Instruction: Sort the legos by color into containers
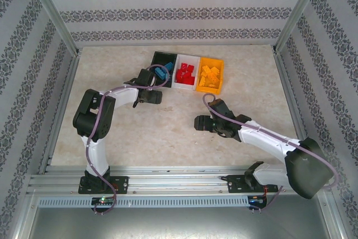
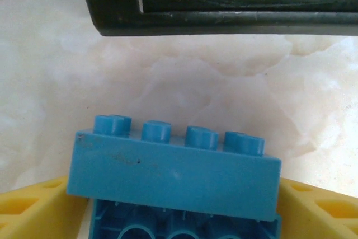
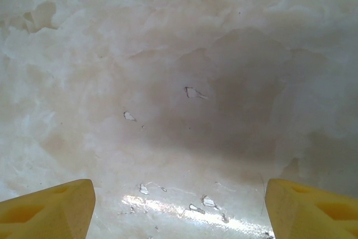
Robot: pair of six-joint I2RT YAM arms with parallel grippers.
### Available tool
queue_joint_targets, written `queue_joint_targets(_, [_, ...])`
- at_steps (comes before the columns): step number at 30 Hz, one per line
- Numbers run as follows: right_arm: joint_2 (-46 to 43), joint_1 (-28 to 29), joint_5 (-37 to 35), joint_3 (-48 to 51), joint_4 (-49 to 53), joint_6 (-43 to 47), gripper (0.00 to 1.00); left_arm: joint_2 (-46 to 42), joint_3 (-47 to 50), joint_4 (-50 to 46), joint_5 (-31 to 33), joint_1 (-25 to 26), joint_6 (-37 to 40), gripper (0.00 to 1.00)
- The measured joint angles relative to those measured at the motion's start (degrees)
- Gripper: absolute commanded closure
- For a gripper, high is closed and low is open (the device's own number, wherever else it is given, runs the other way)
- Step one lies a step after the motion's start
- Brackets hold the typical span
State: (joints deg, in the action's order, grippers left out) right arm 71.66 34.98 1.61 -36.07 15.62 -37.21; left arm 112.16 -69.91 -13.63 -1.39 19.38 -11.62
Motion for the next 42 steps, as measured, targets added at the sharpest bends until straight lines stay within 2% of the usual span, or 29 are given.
queue_joint_targets(2, [0.31, 0.00, 0.00, 0.00, -0.04, -0.02, 0.20, 0.00, 0.00, 0.00, -0.24, 0.00, 0.13, 0.33])
queue_joint_targets(8, [0.33, 0.00, 0.00, -0.07, -0.04, 0.00, 0.20, -1.97, 1.75, -0.04, -2.75, 0.00, -1.53, 0.34])
queue_joint_targets(13, [0.35, 0.04, 0.24, -0.31, -0.09, -0.02, 0.20, -9.16, 5.11, -1.40, -6.91, 0.00, -4.68, 0.34])
queue_joint_targets(20, [-1.64, 0.94, 0.37, -0.26, -0.02, -0.59, 0.20, -20.44, 5.68, -6.14, -15.98, 0.00, -8.22, 0.34])
queue_joint_targets(29, [-14.95, 3.67, -0.68, 5.90, 1.95, -3.72, 0.20, -34.16, 13.20, -5.75, -24.72, 0.00, -17.20, 0.34])
queue_joint_targets(35, [-27.85, 4.28, -1.70, 12.59, 7.39, -6.62, 0.20, -41.48, 21.73, 2.84, -28.55, 0.00, -27.26, 0.34])
queue_joint_targets(42, [-38.49, 4.28, -2.56, 17.25, 13.97, -8.44, 0.20, -41.72, 30.32, 14.58, -30.12, 0.00, -38.93, 0.34])
